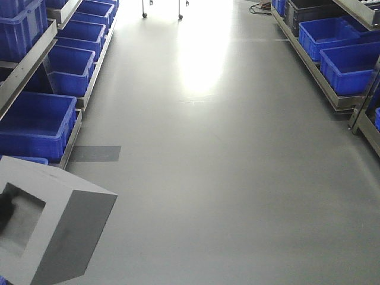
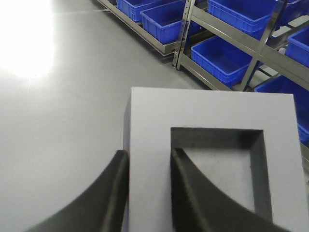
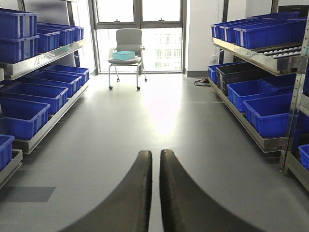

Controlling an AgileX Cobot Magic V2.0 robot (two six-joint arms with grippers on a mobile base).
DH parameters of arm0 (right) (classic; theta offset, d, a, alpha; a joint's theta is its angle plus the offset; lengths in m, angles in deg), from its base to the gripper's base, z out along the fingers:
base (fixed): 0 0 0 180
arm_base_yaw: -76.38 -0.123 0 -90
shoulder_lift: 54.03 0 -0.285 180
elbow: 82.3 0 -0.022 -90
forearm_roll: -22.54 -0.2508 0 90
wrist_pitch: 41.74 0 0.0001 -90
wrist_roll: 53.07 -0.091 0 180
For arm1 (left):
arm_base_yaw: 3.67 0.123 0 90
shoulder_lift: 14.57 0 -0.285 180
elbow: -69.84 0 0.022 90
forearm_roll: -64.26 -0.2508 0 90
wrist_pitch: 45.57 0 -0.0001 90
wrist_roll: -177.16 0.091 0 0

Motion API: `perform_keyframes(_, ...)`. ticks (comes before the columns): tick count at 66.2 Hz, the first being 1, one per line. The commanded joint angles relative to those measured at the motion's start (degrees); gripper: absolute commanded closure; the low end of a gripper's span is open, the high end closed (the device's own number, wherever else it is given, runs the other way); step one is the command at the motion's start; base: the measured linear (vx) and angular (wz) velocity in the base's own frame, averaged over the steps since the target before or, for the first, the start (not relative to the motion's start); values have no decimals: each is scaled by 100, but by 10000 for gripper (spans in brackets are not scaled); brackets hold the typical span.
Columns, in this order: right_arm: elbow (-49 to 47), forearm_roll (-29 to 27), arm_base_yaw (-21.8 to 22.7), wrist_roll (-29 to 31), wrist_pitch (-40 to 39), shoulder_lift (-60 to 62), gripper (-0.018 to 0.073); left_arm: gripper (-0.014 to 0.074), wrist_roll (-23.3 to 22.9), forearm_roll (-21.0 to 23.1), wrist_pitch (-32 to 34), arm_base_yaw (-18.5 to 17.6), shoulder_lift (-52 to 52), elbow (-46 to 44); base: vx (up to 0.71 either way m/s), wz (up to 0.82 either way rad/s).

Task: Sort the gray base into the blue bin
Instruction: 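Drive the base farther down the aisle toward the window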

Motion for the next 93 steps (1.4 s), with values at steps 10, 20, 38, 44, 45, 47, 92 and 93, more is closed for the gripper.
perform_keyframes(10,-22,37,21,38,-453,51,564,602,-27,171,563,-43,-14,-163,33,-1)
perform_keyframes(20,-22,37,21,38,-453,51,564,602,-27,171,563,-43,-14,-163,34,1)
perform_keyframes(38,-22,37,21,38,-453,51,564,602,-27,171,563,-43,-14,-163,34,4)
perform_keyframes(44,-22,37,21,38,-453,51,564,602,-27,171,563,-43,-14,-163,35,5)
perform_keyframes(45,-22,37,21,38,-453,51,564,602,-27,171,563,-43,-14,-163,34,5)
perform_keyframes(47,-22,37,21,38,-453,51,564,602,-27,171,563,-43,-14,-163,34,4)
perform_keyframes(92,-22,37,21,38,-453,51,564,602,-27,171,563,-43,-14,-163,30,0)
perform_keyframes(93,-22,37,21,38,-453,51,564,602,-27,171,563,-43,-14,-163,25,0)
